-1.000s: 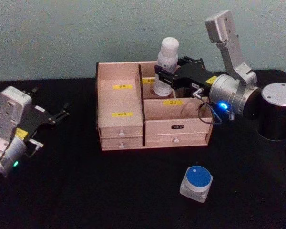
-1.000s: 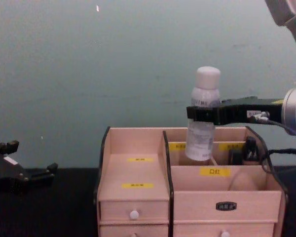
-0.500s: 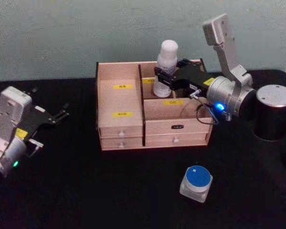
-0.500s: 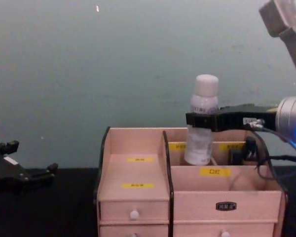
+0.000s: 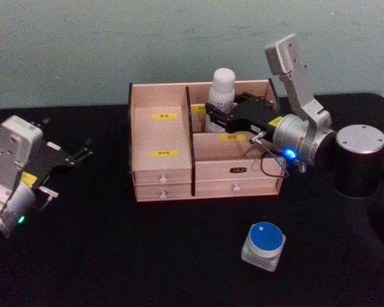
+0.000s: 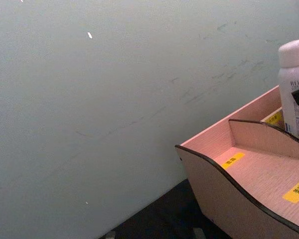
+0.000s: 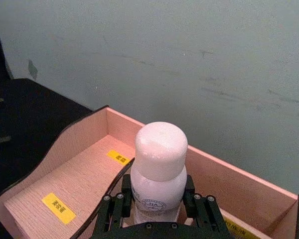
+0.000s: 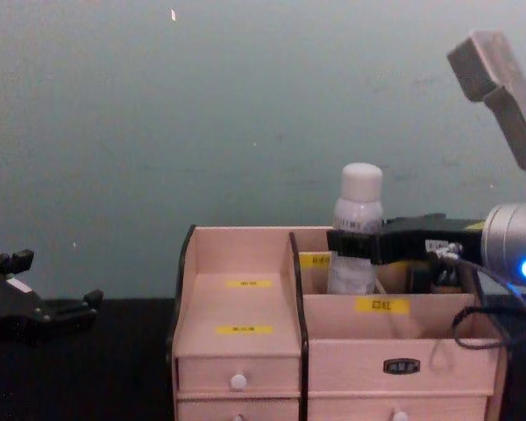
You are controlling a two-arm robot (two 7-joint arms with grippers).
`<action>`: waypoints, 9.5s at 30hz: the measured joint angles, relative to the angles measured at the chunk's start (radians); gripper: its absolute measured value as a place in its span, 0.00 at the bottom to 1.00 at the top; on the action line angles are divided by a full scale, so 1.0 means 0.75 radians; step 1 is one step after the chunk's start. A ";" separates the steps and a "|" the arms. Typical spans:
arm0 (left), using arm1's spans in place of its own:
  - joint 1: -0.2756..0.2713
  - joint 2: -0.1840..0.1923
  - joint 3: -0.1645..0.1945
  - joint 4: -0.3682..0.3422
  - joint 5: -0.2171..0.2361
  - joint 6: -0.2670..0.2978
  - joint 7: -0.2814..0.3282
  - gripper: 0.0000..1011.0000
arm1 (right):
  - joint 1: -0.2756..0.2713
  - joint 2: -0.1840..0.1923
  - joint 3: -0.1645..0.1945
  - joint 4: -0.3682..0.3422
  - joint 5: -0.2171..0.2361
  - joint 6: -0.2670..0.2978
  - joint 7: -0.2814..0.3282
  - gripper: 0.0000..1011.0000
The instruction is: Pick up the facial cleanser and watermelon frost from the table and place them into the tiered storage box.
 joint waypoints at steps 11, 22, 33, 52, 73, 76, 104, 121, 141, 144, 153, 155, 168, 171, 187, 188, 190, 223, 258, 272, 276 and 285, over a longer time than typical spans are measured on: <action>0.000 0.000 0.000 0.000 0.000 0.000 0.000 0.99 | -0.011 -0.024 -0.012 0.053 -0.045 -0.015 -0.018 0.59; 0.000 0.000 0.000 0.000 0.000 0.000 0.000 0.99 | -0.012 -0.025 -0.012 0.055 -0.048 -0.013 -0.020 0.59; 0.000 0.000 0.000 0.000 0.000 0.000 0.000 0.99 | -0.012 -0.025 -0.012 0.053 -0.043 -0.013 -0.018 0.87; 0.000 0.000 0.000 0.000 0.000 0.000 0.000 0.99 | -0.049 0.004 0.012 -0.045 -0.027 0.000 0.002 0.99; 0.000 0.000 0.000 0.000 0.000 0.000 0.000 0.99 | -0.471 0.471 0.101 -0.644 0.140 0.059 0.241 0.99; 0.000 0.000 0.000 0.000 0.000 0.000 0.000 0.99 | -0.516 0.526 0.096 -0.675 0.144 0.079 0.251 0.99; 0.000 0.000 0.000 0.000 0.000 0.000 0.000 0.99 | -0.585 0.689 0.001 -0.737 0.173 0.212 0.222 0.99; 0.000 0.000 0.000 0.000 0.000 0.000 0.000 0.99 | -0.556 0.692 -0.046 -0.712 0.163 0.249 0.209 0.99; 0.000 0.000 0.000 0.000 0.000 0.000 0.000 0.99 | -0.543 0.691 -0.071 -0.701 0.147 0.295 0.196 0.99; 0.000 0.000 0.000 0.000 0.000 0.000 0.000 0.99 | -0.543 0.691 -0.071 -0.701 0.147 0.295 0.196 0.99; 0.000 0.000 0.000 0.000 0.000 0.000 0.000 0.99 | -0.543 0.690 -0.069 -0.701 0.149 0.292 0.199 0.96; 0.000 0.000 0.000 0.000 0.000 0.000 0.000 0.99 | -0.544 0.690 -0.069 -0.701 0.150 0.292 0.199 0.92; 0.000 0.000 0.000 0.000 0.000 0.000 0.000 0.99 | -0.544 0.690 -0.068 -0.701 0.152 0.290 0.201 0.72; 0.000 0.000 0.000 0.000 0.000 0.000 0.000 0.99 | -0.544 0.690 -0.068 -0.701 0.153 0.289 0.201 0.72; 0.000 0.000 0.000 0.000 0.000 0.000 0.000 0.99 | -0.553 0.682 -0.052 -0.718 0.174 0.252 0.202 0.72; 0.000 0.000 0.000 0.000 0.000 0.000 0.000 0.99 | -0.549 0.683 -0.046 -0.733 0.179 0.246 0.205 0.72; 0.000 0.000 0.000 0.000 0.000 0.000 0.000 0.99 | -0.534 0.684 -0.038 -0.753 0.184 0.235 0.209 0.72; 0.000 0.000 0.000 0.000 0.000 0.000 0.000 0.99 | 0.218 0.196 -0.309 -0.167 0.089 0.171 0.308 0.72; 0.000 0.000 0.000 0.000 0.000 0.000 0.000 0.99 | 0.445 -0.069 -0.401 0.334 -0.042 0.148 0.353 0.72; 0.000 0.000 0.000 0.000 0.000 0.000 0.000 0.99 | 0.445 -0.068 -0.400 0.334 -0.039 0.147 0.352 0.86; 0.000 0.000 0.000 0.000 0.000 0.000 0.000 0.99 | 0.445 -0.068 -0.400 0.334 -0.039 0.147 0.352 0.95; 0.000 0.000 0.000 0.000 0.000 0.000 0.000 0.99 | 0.445 -0.068 -0.400 0.333 -0.038 0.146 0.352 0.99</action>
